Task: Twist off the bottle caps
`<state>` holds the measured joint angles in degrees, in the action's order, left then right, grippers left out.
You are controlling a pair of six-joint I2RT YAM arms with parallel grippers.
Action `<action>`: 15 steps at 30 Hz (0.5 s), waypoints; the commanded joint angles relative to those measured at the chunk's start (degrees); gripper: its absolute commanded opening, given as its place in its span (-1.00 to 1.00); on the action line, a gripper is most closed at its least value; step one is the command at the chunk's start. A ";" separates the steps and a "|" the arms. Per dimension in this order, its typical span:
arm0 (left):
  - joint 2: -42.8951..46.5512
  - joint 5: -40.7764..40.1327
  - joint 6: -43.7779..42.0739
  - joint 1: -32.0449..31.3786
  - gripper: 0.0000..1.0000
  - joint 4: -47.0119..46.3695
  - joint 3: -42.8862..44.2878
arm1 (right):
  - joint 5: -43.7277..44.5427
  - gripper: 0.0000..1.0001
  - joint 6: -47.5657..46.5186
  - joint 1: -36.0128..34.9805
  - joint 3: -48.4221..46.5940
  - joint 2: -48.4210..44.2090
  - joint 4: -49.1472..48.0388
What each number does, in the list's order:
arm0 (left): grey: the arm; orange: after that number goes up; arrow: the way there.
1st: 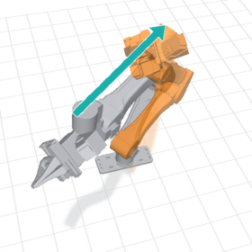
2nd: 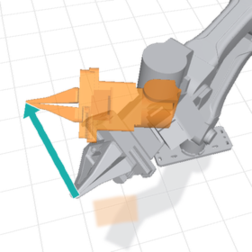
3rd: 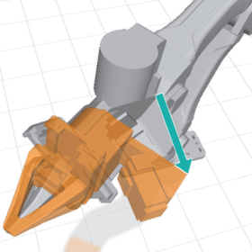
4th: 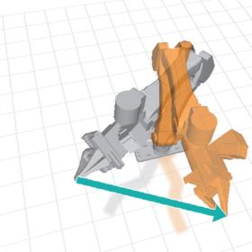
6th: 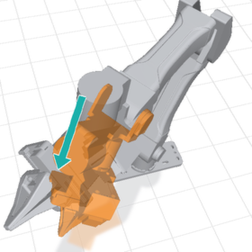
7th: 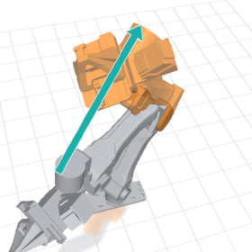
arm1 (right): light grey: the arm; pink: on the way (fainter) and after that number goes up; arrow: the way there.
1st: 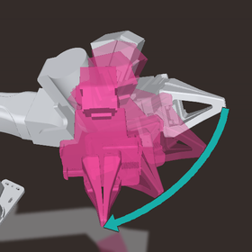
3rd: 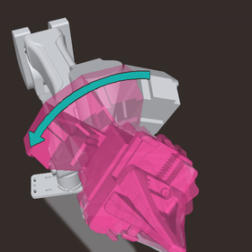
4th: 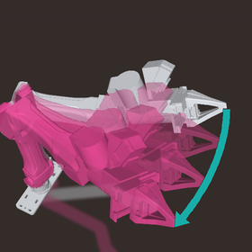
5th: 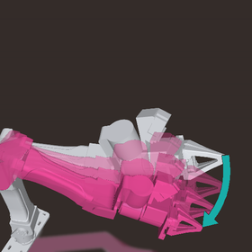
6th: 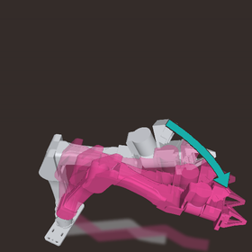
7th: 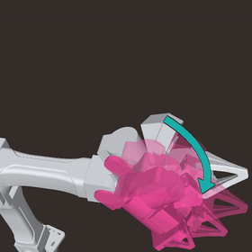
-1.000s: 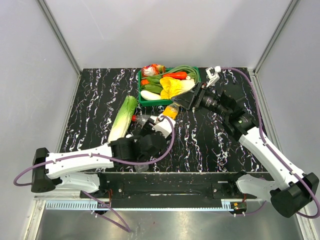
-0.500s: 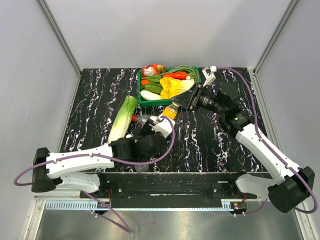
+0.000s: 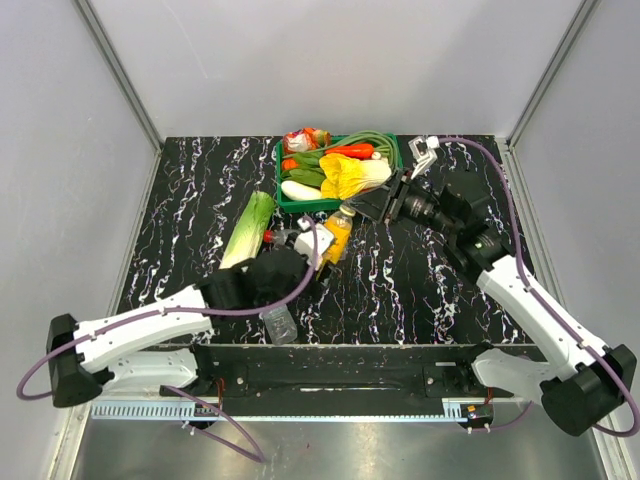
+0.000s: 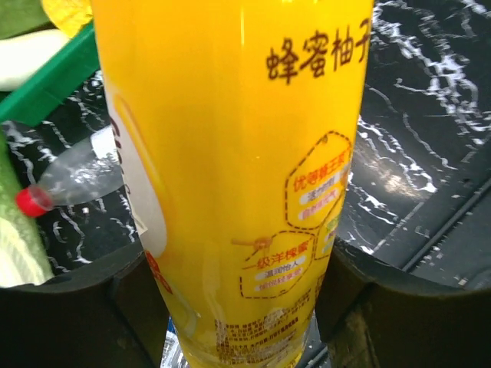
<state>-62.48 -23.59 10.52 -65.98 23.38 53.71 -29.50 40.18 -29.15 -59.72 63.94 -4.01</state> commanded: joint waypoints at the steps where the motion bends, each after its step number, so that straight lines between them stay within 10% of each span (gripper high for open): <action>1: 6.83 23.28 1.34 7.77 -1.00 -8.77 -4.57 | -3.19 -1.00 -5.55 -0.21 -0.13 -4.79 -4.60; 15: 13.78 56.72 5.47 14.03 -1.00 -22.49 -11.70 | -3.38 -1.00 -7.58 -0.30 1.01 -8.04 -5.39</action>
<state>-50.57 23.59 13.34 -53.25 9.41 43.42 -33.56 33.69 -29.15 -59.20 58.11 -6.63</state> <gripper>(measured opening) 0.660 0.390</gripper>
